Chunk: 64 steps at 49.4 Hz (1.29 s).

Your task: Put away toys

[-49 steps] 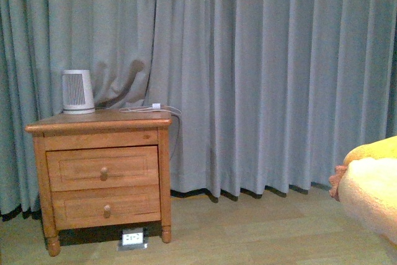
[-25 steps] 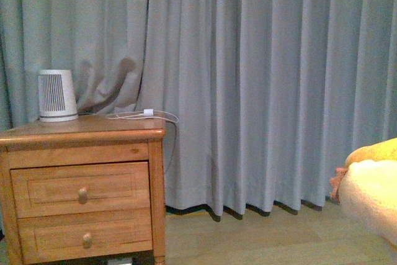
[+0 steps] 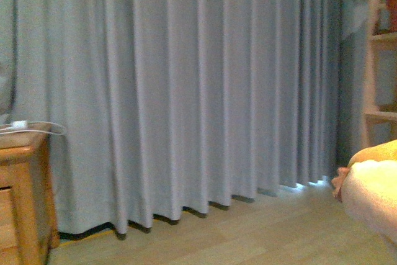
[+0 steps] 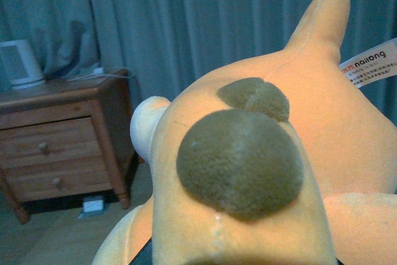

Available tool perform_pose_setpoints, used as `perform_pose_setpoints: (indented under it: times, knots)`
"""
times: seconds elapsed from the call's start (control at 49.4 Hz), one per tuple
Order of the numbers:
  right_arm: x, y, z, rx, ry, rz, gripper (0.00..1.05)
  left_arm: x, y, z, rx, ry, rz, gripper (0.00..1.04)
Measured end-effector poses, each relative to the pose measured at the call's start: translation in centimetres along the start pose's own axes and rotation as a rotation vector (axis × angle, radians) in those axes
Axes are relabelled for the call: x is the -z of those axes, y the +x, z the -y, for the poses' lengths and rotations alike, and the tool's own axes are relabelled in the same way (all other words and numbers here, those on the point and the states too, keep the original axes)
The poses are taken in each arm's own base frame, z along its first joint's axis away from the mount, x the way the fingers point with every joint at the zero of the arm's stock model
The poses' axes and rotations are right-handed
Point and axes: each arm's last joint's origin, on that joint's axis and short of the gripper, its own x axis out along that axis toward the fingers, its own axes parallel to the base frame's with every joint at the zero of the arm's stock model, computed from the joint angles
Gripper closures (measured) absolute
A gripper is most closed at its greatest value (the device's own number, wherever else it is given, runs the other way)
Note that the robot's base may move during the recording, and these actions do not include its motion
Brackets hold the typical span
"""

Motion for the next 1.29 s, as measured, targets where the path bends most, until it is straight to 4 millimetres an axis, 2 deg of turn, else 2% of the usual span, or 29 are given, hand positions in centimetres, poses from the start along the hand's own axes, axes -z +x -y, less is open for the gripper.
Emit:
perform_pose_setpoints:
  times: [1.294]
  knots:
    - [0.05,-0.01,0.0,-0.002,-0.004,-0.001,0.87,0.0,0.0,0.03,0.005,0.0,0.0,0.06]
